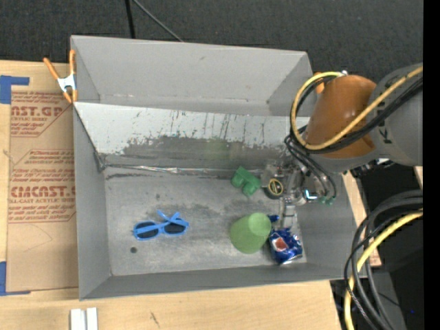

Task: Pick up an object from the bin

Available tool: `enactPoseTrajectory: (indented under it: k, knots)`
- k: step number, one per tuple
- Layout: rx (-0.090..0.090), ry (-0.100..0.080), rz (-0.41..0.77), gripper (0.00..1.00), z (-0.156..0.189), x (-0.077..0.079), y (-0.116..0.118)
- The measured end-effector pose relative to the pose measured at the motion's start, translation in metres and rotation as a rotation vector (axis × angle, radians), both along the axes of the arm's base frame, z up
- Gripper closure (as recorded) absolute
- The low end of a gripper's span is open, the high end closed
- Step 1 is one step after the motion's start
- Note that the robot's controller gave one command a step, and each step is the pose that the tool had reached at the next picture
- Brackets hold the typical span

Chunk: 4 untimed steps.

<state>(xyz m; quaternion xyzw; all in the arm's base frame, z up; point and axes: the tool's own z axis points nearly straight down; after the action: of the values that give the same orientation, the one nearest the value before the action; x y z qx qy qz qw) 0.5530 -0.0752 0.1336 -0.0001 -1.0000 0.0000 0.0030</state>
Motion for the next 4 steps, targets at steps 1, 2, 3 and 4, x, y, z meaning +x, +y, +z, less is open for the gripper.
enactPoseTrajectory:
  k: [1, 2, 3, 4]
  knots:
    - [0.001, -0.003, 0.011, 0.0, -0.0539, -0.0591, -0.0358]
    - [-0.001, -0.024, 0.016, 1.0, -0.0465, -0.0508, -0.034]
    - [-0.001, -0.015, 0.017, 0.0, -0.0502, -0.0542, -0.0336]
    - [0.0, -0.017, 0.017, 1.0, -0.0478, -0.0527, -0.0329]
